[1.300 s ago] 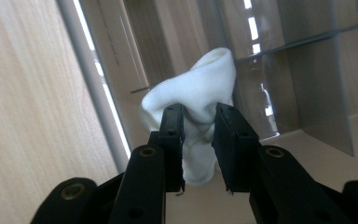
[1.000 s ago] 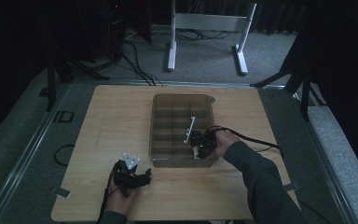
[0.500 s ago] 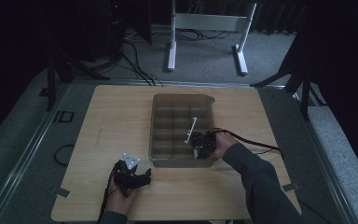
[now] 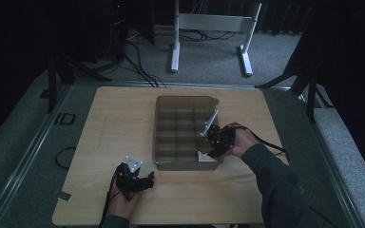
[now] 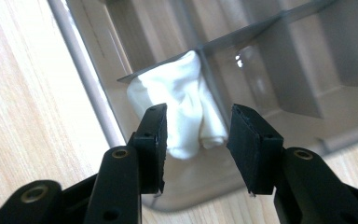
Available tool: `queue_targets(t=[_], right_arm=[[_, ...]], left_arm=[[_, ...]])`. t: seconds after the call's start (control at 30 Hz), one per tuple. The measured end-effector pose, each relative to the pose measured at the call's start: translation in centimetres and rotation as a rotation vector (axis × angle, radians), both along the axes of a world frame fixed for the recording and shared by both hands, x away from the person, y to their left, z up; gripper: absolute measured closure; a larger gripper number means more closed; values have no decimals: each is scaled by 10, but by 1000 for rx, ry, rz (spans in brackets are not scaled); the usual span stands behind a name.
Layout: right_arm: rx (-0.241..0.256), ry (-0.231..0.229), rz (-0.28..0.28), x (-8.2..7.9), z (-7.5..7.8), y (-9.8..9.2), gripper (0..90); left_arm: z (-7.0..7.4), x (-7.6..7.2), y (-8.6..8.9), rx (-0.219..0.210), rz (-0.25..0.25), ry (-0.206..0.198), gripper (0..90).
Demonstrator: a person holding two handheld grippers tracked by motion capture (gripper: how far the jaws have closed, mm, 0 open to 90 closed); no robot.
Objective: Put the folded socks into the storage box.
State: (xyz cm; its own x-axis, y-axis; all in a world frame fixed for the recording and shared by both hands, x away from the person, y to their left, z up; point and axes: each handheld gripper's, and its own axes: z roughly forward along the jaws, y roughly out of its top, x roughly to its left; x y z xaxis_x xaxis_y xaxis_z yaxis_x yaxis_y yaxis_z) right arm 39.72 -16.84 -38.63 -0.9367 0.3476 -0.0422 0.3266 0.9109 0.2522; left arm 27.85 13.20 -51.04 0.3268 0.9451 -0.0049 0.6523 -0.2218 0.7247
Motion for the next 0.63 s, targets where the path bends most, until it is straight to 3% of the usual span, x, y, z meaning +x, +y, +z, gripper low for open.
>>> queue_targets(t=[0.27,0.47,0.63], right_arm=[[118,-88,-72,-13,12,-25,534],[283,-199,-181,-31,7,-51,519],[365,-266,-232,-47,-1,-68,484]], left_arm=[[0,0,0,-1,1,-1,155],[0,0,0,-2,1,-1,155],[0,0,0,-1,1,0,155]])
